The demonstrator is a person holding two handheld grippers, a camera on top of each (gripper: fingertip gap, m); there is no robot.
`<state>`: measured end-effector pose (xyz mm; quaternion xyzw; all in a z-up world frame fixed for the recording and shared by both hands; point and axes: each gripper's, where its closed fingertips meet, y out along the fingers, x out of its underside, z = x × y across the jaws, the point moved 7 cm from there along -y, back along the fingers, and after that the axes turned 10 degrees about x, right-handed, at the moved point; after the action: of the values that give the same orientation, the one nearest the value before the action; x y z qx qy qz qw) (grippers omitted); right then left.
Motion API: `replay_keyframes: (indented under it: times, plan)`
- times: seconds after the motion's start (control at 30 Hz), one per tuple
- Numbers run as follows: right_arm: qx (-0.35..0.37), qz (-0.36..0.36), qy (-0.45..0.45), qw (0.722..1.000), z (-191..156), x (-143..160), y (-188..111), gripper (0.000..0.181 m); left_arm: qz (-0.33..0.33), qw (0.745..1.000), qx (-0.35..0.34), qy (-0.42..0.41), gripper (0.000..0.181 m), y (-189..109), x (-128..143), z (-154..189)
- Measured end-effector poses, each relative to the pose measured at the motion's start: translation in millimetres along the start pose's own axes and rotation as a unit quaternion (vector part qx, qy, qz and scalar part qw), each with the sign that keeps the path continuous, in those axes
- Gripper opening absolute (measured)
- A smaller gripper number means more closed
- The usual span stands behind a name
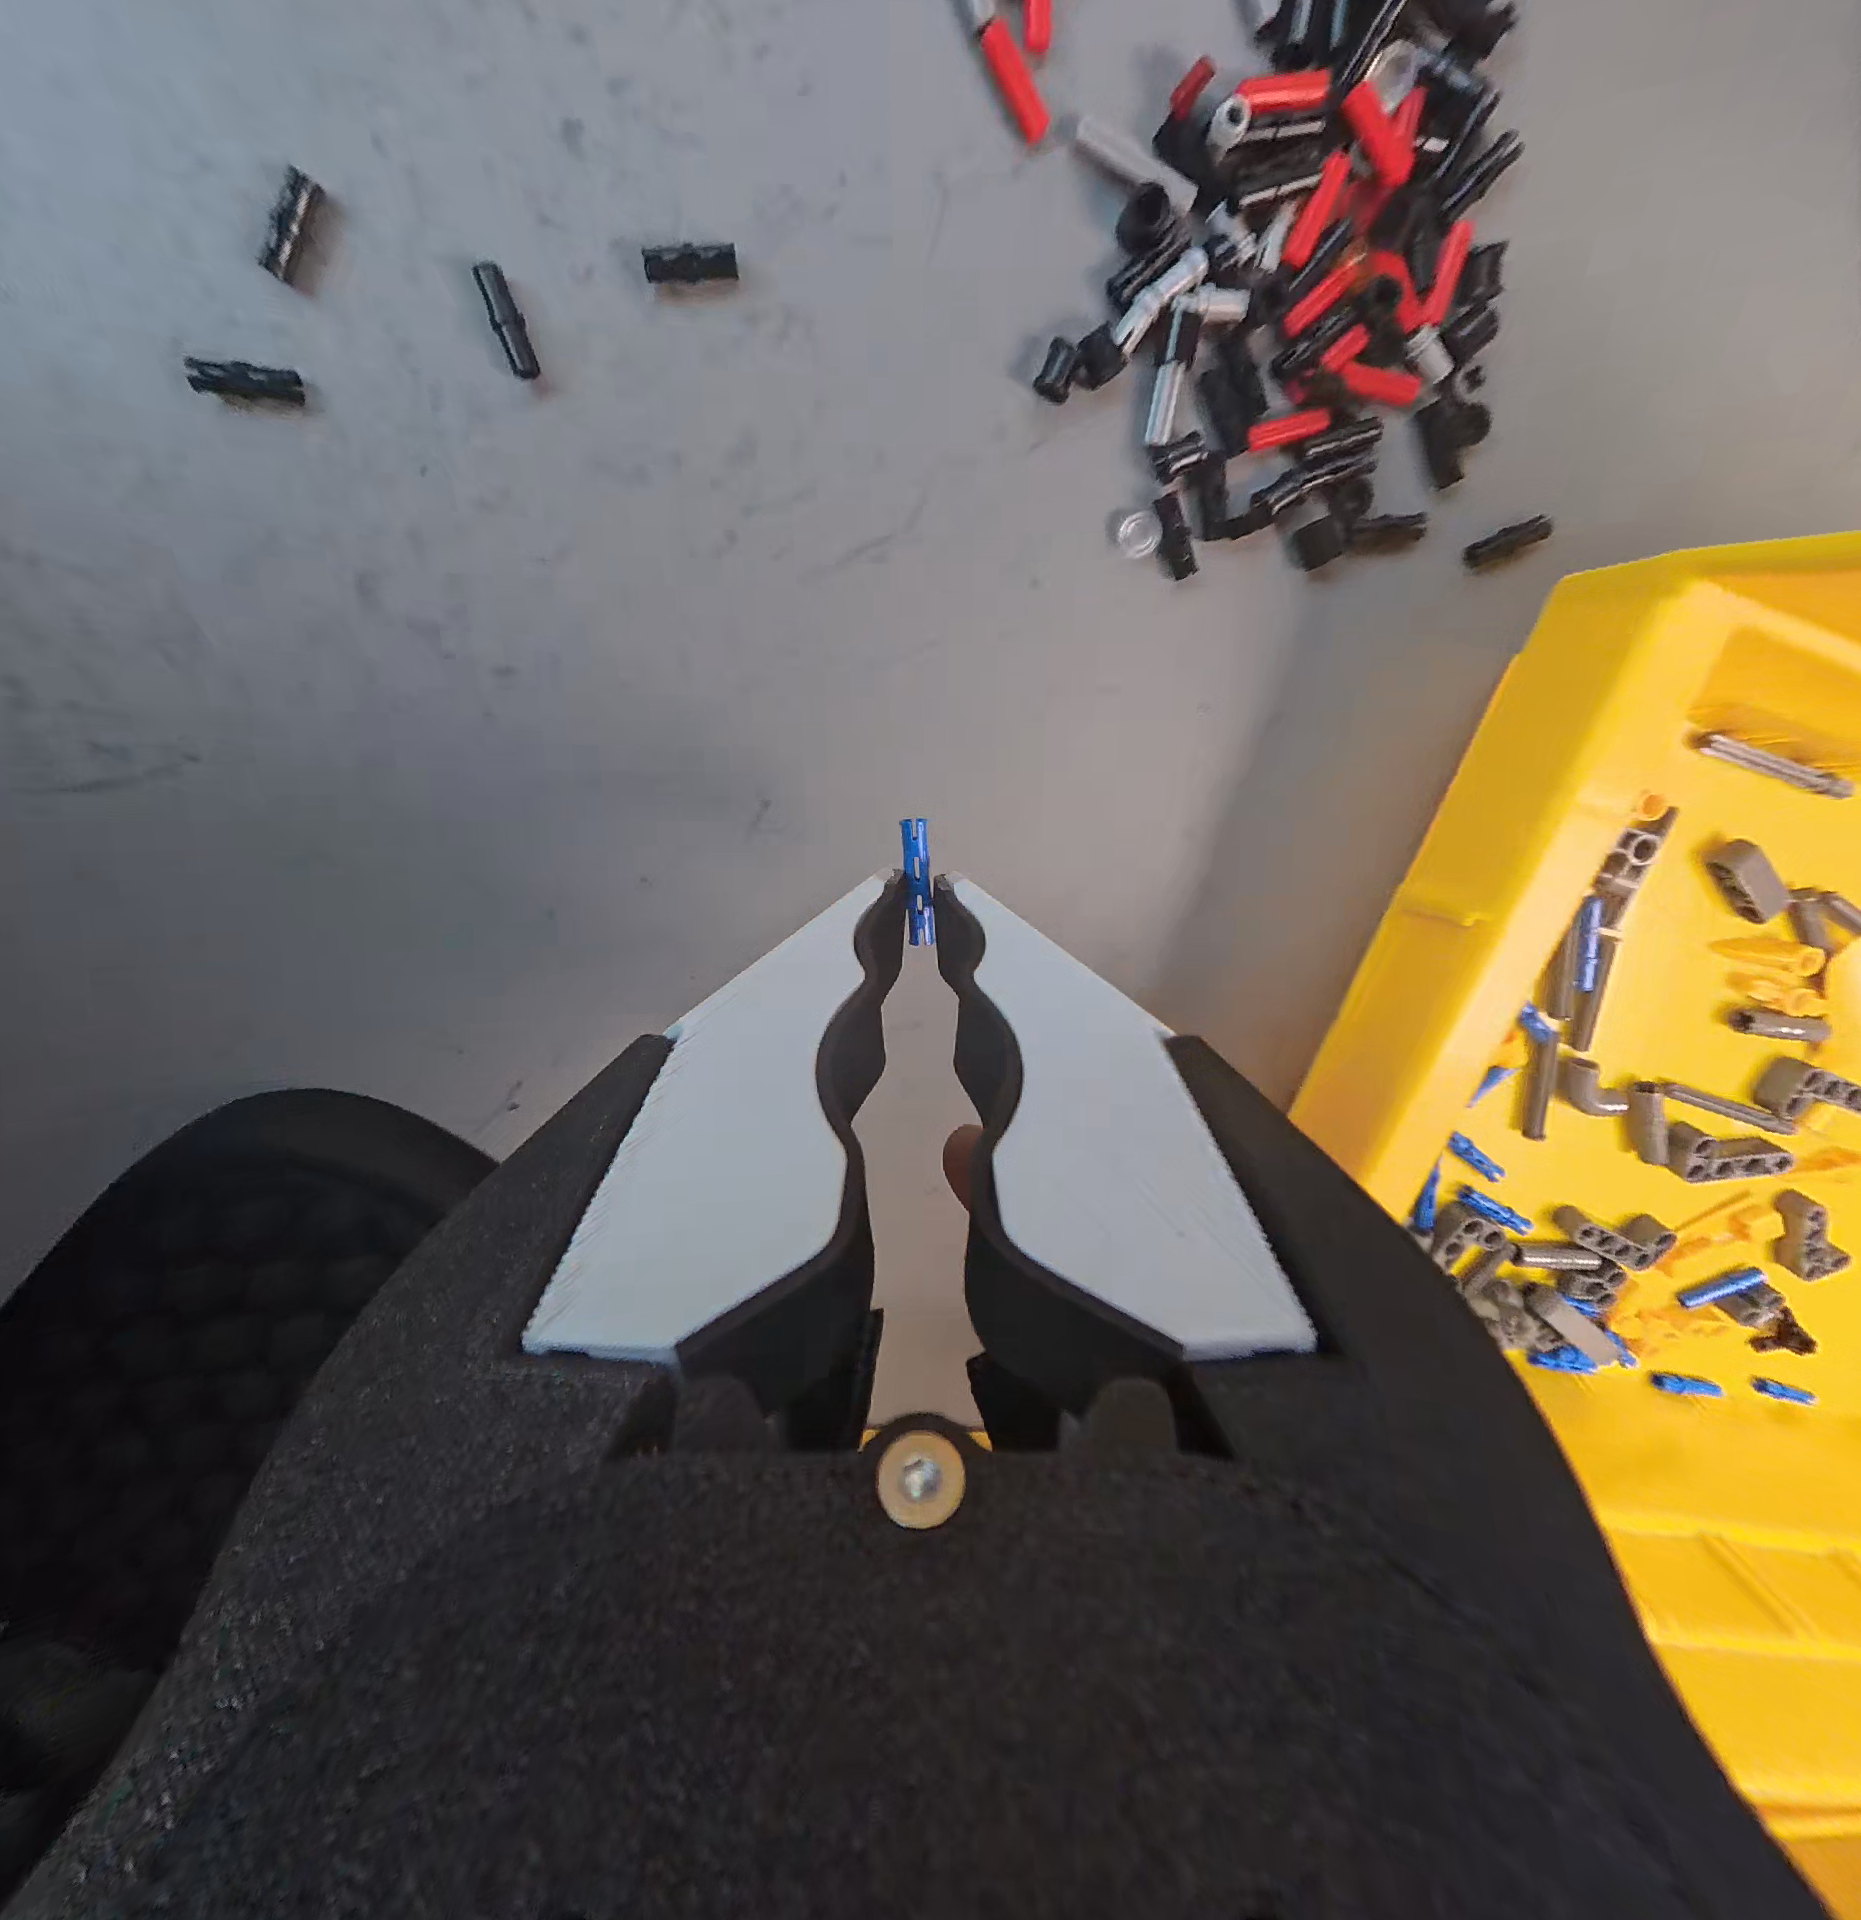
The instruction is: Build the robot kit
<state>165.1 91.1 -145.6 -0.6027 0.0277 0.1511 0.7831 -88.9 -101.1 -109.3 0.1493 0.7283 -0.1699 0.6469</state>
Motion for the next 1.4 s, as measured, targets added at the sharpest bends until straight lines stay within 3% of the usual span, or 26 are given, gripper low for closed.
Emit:
replay_keyframes:
  times: [0.27, 0.5, 0.67, 0.8, 0.87, 0.93, 1.07, 1.17, 1.27, 1.4]
  plan:
    - [-0.028, -0.022, -0.009, 0.999, -19, 12, 21, 0.005, 0.003, 1.000, -0.004, 0.002, 0.012, -2, -2, -1]
    - [-0.024, -0.006, -0.009, 1.000, -20, 13, 22, 0.006, 0.002, 1.000, 0.002, 0.005, 0.012, -1, -3, 2]
    - [-0.018, 0.018, 0.002, 1.000, -15, 13, 14, 0.024, -0.005, 1.000, 0.008, 0.001, 0.012, 2, 1, 4]
    - [0.008, 0.117, 0.030, 0.993, 30, -1, -43, 0.023, -0.010, 1.000, 0.009, 0.000, 0.012, 5, 4, 5]
    - [0.048, 0.146, 0.038, 0.987, 76, 1, -65, 0.021, -0.009, 1.000, 0.010, -0.001, 0.012, 5, 4, 4]
    - [0.099, 0.140, 0.034, 0.985, 128, 11, -66, 0.020, -0.005, 1.000, 0.013, -0.003, 0.011, 5, 4, 5]
    - [0.111, 0.097, 0.038, 0.988, 203, 30, -25, 0.018, -0.009, 1.000, 0.009, 0.005, 0.011, 5, 5, 4]
    - [0.096, 0.043, 0.072, 0.992, 235, 41, 20, 0.011, -0.010, 1.000, -0.002, 0.006, 0.010, 3, 6, 1]
    - [0.062, 0.005, 0.098, 0.993, 244, 49, 52, 0.007, -0.009, 1.000, -0.010, 0.001, 0.010, 2, 7, -4]
    - [0.037, -0.018, 0.122, 0.992, 243, 52, 72, 0.007, -0.011, 1.000, -0.002, -0.013, 0.010, 4, 11, -6]
